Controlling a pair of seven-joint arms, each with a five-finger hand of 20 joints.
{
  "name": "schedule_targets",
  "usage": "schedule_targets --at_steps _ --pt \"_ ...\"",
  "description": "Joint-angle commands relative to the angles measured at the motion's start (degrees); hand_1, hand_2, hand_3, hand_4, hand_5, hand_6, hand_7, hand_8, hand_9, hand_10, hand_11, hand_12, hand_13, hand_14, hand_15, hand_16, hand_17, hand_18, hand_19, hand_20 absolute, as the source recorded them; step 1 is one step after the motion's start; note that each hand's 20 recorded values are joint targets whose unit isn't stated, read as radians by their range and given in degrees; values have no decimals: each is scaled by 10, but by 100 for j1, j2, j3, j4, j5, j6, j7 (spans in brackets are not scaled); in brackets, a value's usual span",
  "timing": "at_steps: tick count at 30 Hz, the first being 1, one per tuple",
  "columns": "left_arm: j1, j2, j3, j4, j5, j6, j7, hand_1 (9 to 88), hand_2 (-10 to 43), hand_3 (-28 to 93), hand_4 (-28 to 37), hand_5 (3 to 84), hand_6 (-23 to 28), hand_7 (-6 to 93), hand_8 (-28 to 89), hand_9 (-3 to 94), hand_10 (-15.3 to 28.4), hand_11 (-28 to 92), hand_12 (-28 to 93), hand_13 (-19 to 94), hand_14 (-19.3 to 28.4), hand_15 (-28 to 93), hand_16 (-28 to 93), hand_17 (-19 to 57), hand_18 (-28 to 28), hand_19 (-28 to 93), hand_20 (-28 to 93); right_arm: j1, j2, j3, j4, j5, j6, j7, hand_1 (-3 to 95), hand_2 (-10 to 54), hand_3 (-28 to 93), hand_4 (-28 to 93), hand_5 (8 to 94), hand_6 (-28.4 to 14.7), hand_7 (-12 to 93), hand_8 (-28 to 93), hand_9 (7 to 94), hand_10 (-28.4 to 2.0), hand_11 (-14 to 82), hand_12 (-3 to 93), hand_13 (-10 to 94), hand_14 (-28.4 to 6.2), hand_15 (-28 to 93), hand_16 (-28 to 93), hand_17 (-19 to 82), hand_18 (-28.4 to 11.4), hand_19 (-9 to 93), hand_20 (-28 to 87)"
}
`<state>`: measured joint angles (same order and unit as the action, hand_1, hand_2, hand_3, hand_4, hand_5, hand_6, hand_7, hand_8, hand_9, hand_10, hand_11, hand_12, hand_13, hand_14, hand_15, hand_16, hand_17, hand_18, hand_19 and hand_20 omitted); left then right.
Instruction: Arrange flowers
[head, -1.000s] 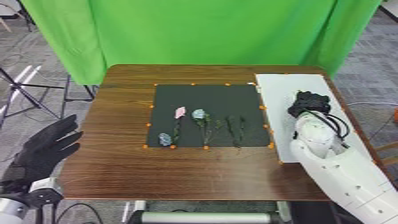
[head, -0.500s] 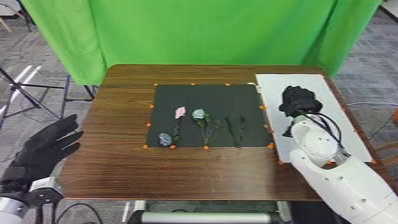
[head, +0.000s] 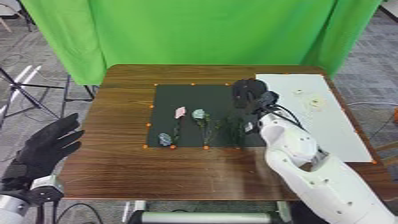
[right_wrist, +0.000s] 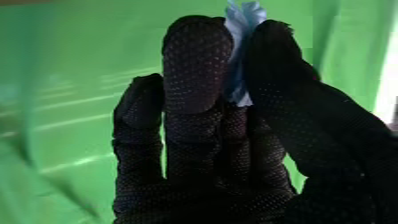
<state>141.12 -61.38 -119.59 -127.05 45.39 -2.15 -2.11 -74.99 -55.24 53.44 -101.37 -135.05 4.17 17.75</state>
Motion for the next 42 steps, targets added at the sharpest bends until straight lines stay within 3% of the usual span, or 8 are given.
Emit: schedule_targets --at_steps 1,17,27,42 --pt "28 -29 16 3 -6 -42 -76 250 -2 700 -273 269 23 191 -102 209 102 163 167 155 131 235 41 -106 172 367 93 123 -299 -242 -19 -7 -204 -241 539 -95 828 -281 670 12 507 -21 812 -64 196 506 812 6 374 449 339 -164 774 464" --pt "7 -19 57 10 -6 -24 -86 251 -1 700 -273 271 24 192 -102 209 103 165 166 155 131 236 41 -106 173 368 93 378 -682 -557 345 -162 -580 -319 527 -95 815 -283 683 8 459 -35 816 -62 145 473 808 4 322 456 329 -155 753 460" --pt "3 -17 55 21 -11 -28 -87 250 -1 700 -271 271 24 192 -103 209 103 164 167 155 131 237 40 -107 173 369 93 345 -708 -508 381 -304 -877 -220 500 -95 814 -283 640 13 462 -39 783 -63 137 473 771 13 326 469 291 -160 748 466" --pt "-7 -36 33 23 -11 -58 -118 251 -1 702 -273 272 25 189 -101 209 103 164 166 155 131 236 40 -107 173 369 92 355 -685 -485 379 -336 -895 -16 449 -95 827 -282 595 20 405 -59 731 -71 147 427 724 10 353 440 264 -167 736 473"
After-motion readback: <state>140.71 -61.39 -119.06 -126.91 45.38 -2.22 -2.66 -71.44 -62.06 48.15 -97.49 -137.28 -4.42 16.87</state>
